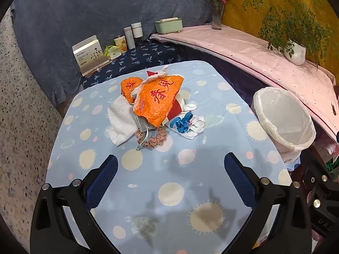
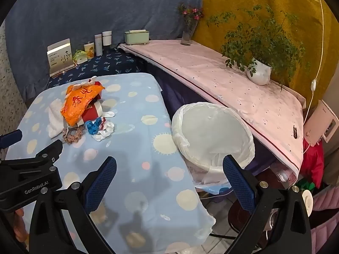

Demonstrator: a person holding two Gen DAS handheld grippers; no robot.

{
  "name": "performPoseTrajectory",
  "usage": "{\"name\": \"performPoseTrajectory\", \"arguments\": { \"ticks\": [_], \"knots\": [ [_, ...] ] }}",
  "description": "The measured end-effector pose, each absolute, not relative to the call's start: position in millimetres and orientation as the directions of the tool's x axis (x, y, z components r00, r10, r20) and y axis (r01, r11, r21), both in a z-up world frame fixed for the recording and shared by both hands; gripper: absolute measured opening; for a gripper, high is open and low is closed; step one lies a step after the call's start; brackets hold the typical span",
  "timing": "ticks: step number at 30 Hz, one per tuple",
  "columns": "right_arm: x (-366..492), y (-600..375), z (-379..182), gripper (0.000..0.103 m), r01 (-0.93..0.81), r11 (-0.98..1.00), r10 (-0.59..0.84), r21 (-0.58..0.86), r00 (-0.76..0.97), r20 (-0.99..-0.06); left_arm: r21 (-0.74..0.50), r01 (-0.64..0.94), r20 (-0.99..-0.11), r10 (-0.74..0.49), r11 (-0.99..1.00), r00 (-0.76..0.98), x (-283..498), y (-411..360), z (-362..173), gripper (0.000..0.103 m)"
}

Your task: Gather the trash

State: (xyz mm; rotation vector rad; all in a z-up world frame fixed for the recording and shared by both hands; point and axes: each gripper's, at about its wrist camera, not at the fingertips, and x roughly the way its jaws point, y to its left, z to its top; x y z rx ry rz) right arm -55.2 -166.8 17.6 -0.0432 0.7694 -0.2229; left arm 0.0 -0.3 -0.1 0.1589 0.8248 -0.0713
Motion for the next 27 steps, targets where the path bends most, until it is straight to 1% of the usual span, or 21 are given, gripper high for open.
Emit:
{"name": "performPoseTrajectory", "arguments": {
  "ticks": [6, 17, 27],
  "knots": [
    [-49, -165, 17, 0.096, 0.181, 0.976, -0.213, -0.120, 0.690, -0.692, 0.101, 0.127, -0.741, -0.011, 0.987, 0.672, -1, -2, 0, 0.096],
    [-37, -160, 19, 0.096, 0.173, 0.976, -0.214, -0.130, 0.681, -0.700, 0.095, 0.094, -0.756, 0.010, 0.991, 0.654, 11, 5, 1, 0.096],
    [-34, -163, 20, 0.096, 0.184, 0.973, -0.226, -0.136, 0.688, -0.689, 0.105, 0.097, -0.758, 0.016, 0.990, 0.653, 12, 2, 0, 0.096]
  ]
}}
